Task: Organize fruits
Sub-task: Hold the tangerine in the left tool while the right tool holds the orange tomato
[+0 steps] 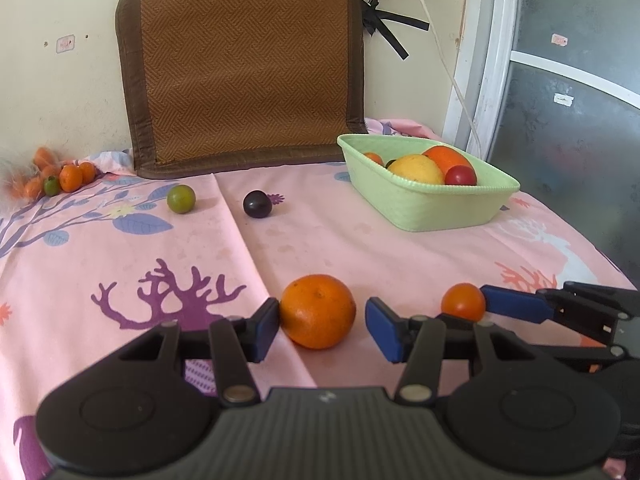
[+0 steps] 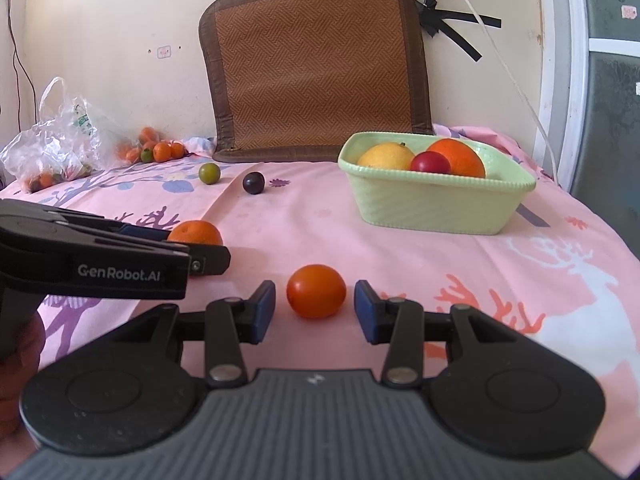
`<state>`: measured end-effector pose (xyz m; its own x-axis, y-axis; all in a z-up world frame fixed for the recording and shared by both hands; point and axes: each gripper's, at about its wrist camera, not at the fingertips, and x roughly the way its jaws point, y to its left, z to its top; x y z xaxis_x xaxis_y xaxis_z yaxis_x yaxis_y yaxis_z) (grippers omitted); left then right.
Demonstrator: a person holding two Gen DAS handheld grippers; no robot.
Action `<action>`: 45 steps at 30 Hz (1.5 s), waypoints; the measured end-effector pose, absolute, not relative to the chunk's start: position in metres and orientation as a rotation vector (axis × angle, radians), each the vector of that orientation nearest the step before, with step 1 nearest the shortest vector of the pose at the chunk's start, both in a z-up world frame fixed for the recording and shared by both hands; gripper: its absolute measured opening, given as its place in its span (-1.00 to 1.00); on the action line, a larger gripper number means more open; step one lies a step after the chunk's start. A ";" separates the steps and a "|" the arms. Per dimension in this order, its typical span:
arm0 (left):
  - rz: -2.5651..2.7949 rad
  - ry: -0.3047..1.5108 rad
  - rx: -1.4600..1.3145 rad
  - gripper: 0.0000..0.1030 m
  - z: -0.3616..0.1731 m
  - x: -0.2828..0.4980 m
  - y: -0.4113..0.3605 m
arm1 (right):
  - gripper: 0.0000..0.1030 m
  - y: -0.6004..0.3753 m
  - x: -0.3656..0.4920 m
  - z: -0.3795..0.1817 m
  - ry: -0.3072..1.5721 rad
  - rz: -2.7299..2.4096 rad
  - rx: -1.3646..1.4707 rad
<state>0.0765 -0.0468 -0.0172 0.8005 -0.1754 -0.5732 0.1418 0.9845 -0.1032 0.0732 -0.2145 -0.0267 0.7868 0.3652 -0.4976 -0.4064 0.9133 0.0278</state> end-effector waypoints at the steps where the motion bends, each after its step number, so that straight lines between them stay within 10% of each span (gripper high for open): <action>1: -0.170 0.617 -0.057 -0.06 -0.017 0.076 -0.047 | -0.10 -0.215 0.074 -0.026 0.519 0.415 -0.083; 45: -0.168 0.614 -0.060 0.02 -0.017 0.075 -0.047 | -0.09 -0.216 0.073 -0.026 0.508 0.420 -0.072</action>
